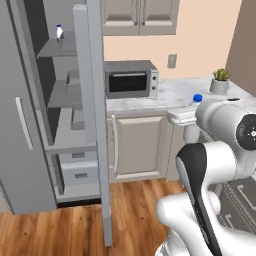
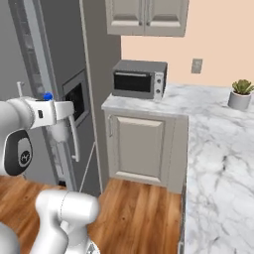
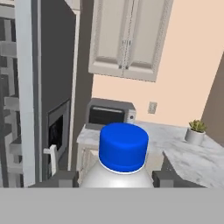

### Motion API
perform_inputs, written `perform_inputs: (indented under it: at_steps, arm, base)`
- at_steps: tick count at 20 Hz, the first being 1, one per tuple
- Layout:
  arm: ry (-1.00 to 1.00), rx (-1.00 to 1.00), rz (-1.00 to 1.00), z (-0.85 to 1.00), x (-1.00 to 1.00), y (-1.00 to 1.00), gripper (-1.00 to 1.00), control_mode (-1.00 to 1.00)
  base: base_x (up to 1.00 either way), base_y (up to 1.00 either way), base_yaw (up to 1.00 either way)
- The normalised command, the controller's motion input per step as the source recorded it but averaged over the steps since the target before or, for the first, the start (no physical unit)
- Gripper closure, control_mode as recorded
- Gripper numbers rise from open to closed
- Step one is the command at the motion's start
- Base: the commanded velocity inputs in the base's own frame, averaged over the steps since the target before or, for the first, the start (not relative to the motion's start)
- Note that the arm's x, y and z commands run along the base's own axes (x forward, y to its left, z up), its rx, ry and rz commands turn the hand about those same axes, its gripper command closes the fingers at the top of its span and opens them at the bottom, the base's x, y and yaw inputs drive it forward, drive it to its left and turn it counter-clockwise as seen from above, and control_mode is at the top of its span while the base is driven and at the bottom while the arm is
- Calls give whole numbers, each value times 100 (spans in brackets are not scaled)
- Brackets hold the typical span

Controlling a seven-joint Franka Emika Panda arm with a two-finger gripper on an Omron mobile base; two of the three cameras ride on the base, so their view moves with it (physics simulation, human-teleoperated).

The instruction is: Take the bottled waters from the counter and place them in the freezer to freeze. Close the freezer door after placing the bottles.

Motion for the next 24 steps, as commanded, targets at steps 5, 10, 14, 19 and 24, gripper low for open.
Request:
perform_inputs:
  at_steps: [5, 10, 14, 19, 24]
  arm:
    - [0, 0, 0, 0, 0, 0, 100, 100]
    - [0, 0, 0, 0, 0, 0, 100, 100]
    - [0, 0, 0, 0, 0, 0, 100, 100]
    - [0, 0, 0, 0, 0, 0, 100, 100]
    - [0, 0, 0, 0, 0, 0, 100, 100]
  base:
    - [-53, 52, 0]
    - [-21, 79, 0]
    - [0, 100, 0]
    - [4, 95, 0]
    - [66, 39, -11]
